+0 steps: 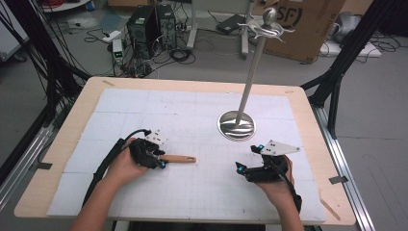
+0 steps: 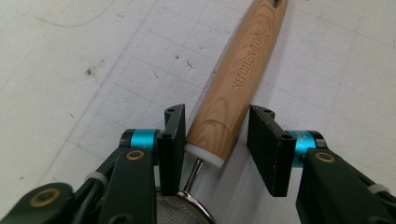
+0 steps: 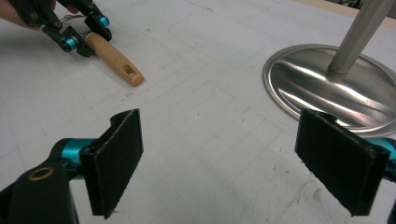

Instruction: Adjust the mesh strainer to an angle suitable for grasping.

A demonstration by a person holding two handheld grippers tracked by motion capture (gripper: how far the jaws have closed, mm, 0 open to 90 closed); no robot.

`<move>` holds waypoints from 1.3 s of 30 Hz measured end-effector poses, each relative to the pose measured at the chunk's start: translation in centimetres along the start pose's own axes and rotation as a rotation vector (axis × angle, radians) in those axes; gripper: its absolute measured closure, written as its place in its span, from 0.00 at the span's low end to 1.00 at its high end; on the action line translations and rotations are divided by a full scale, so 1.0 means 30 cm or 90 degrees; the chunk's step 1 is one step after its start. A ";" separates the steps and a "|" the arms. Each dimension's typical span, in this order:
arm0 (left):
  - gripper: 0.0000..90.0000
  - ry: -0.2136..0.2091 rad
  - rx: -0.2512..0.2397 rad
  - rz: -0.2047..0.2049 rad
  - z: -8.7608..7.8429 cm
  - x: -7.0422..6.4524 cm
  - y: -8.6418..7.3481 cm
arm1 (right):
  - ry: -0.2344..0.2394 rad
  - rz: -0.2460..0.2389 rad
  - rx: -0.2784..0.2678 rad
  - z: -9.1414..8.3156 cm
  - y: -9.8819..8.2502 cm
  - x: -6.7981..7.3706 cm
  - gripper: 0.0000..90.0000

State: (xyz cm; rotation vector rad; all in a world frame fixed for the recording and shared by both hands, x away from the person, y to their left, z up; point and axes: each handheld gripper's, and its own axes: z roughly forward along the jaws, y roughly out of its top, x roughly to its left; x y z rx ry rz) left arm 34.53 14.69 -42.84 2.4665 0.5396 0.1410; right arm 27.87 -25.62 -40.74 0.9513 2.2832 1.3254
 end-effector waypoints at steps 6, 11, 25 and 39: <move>0.68 0.003 0.011 0.011 -0.007 -0.008 0.001 | -0.001 0.001 0.001 0.000 0.000 0.001 0.16; 0.73 0.003 0.011 0.013 -0.012 -0.013 0.002 | 0.001 0.001 0.001 0.003 -0.001 0.001 0.16; 0.75 0.006 0.053 0.014 -0.011 -0.011 0.020 | 0.001 0.000 0.007 0.008 -0.002 0.003 0.16; 0.73 -0.008 0.096 0.015 0.007 0.001 0.055 | 0.003 -0.001 0.015 0.018 -0.005 0.003 0.16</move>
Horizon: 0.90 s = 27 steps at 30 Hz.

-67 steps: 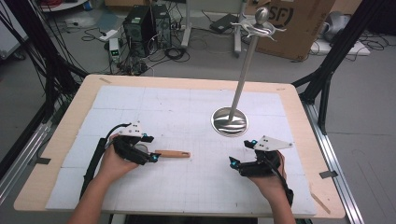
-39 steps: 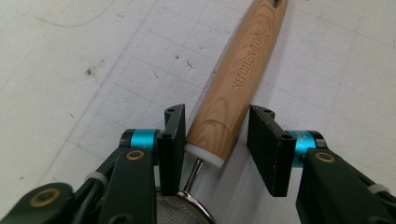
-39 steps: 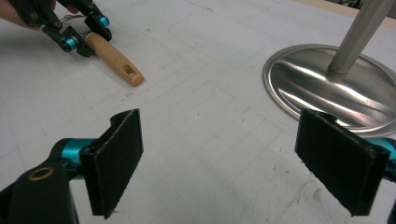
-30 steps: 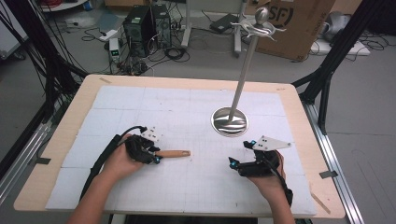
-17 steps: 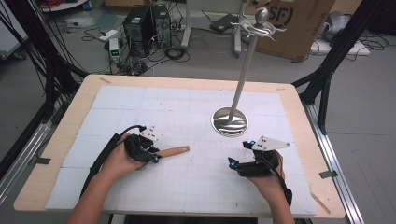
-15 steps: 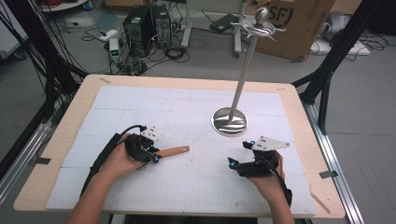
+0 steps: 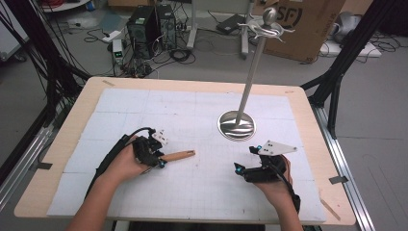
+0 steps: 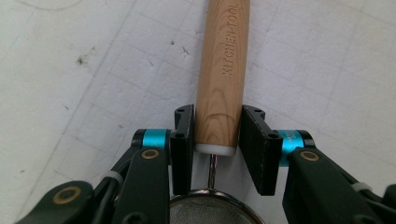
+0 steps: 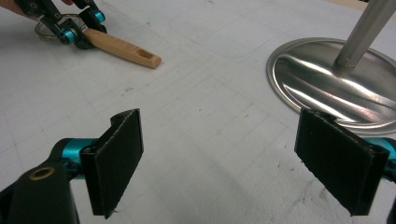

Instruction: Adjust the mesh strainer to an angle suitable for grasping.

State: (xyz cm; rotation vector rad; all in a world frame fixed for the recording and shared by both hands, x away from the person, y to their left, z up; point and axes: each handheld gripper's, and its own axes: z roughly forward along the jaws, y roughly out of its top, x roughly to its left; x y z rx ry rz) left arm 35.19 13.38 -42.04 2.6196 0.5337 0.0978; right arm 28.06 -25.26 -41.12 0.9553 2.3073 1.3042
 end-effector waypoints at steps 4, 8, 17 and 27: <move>0.73 -0.008 0.032 0.002 0.004 0.005 0.024 | 0.001 0.000 0.002 0.002 0.000 0.001 0.16; 0.73 -0.015 0.028 -0.003 0.003 0.012 0.020 | 0.001 0.000 0.002 0.001 0.000 0.000 0.16; 0.77 -0.001 0.022 0.009 0.000 0.001 0.020 | -0.001 0.002 0.000 0.000 -0.002 -0.005 0.16; 0.77 -0.041 -0.099 -0.004 -0.069 0.006 0.023 | -0.002 0.006 -0.002 -0.004 -0.004 -0.010 0.16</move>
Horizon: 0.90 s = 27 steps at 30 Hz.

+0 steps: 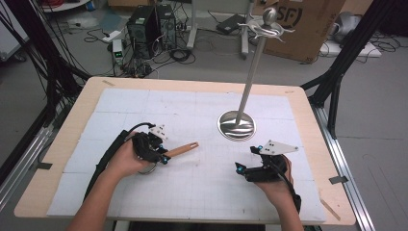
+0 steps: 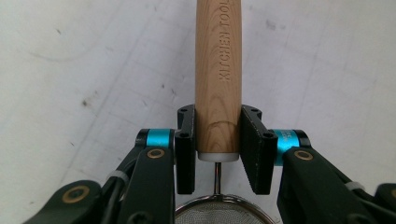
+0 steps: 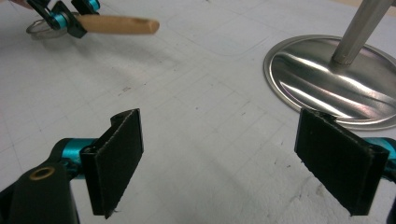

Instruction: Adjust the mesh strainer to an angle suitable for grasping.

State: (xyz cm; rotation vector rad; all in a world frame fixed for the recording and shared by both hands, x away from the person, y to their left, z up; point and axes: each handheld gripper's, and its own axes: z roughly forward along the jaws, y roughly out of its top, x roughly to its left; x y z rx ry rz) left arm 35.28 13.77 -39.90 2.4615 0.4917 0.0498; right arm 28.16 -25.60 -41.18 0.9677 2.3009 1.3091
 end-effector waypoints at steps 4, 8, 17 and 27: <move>0.77 0.001 -0.047 -0.012 -0.035 0.007 0.002 | 0.000 0.000 -0.001 0.002 0.001 0.002 0.16; 0.77 0.010 -0.086 -0.025 -0.065 0.008 0.016 | 0.001 0.002 0.000 0.001 0.001 0.003 0.16; 0.77 0.001 -0.147 -0.022 -0.111 0.001 0.079 | 0.001 0.000 -0.004 -0.001 0.001 0.000 0.16; 0.77 -0.028 -0.200 0.008 -0.170 -0.006 0.163 | 0.002 0.004 -0.005 -0.005 0.001 -0.001 0.16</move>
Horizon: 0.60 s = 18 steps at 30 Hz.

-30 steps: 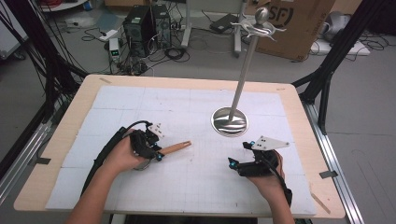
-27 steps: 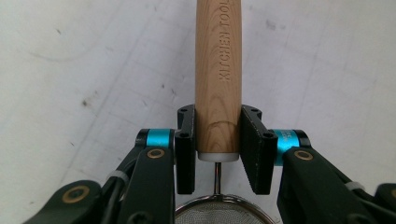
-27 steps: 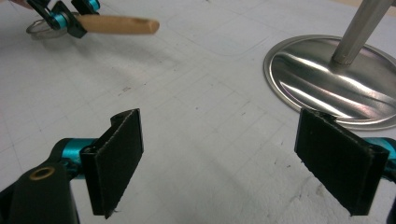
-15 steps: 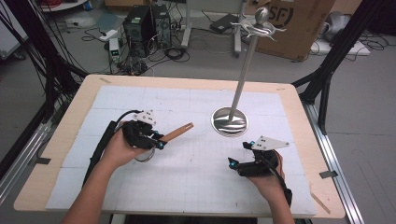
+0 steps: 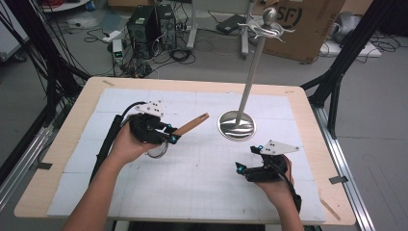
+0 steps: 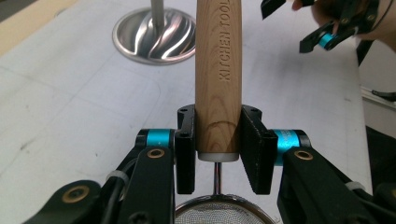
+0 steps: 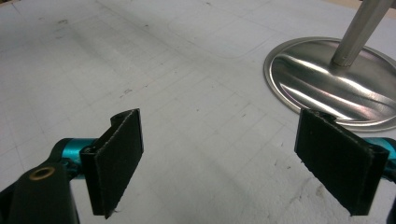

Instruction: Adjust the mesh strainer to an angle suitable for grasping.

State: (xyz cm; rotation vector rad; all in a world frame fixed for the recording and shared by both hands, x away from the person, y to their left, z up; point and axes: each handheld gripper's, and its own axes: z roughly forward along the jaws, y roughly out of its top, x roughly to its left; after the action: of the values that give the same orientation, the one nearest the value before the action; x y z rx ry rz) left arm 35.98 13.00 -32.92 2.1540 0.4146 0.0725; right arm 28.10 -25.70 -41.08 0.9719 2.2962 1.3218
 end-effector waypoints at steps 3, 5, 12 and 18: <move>0.77 -0.012 -0.024 0.000 -0.014 0.002 0.029 | 0.000 0.000 -0.001 0.001 0.000 0.000 0.16; 0.77 -0.014 -0.033 0.004 -0.024 0.004 0.050 | 0.001 0.001 0.000 0.000 0.000 0.000 0.16; 0.77 -0.027 -0.071 0.017 -0.047 0.012 0.125 | 0.002 0.001 -0.001 0.000 0.000 0.000 0.16; 0.77 -0.021 -0.073 0.041 -0.057 0.022 0.198 | 0.002 0.000 -0.001 0.001 0.000 -0.001 0.16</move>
State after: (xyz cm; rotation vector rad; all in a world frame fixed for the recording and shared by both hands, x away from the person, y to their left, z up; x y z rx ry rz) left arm 37.84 11.43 -27.22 2.0526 0.3141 0.0956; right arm 28.13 -25.69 -41.11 0.9698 2.2975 1.3254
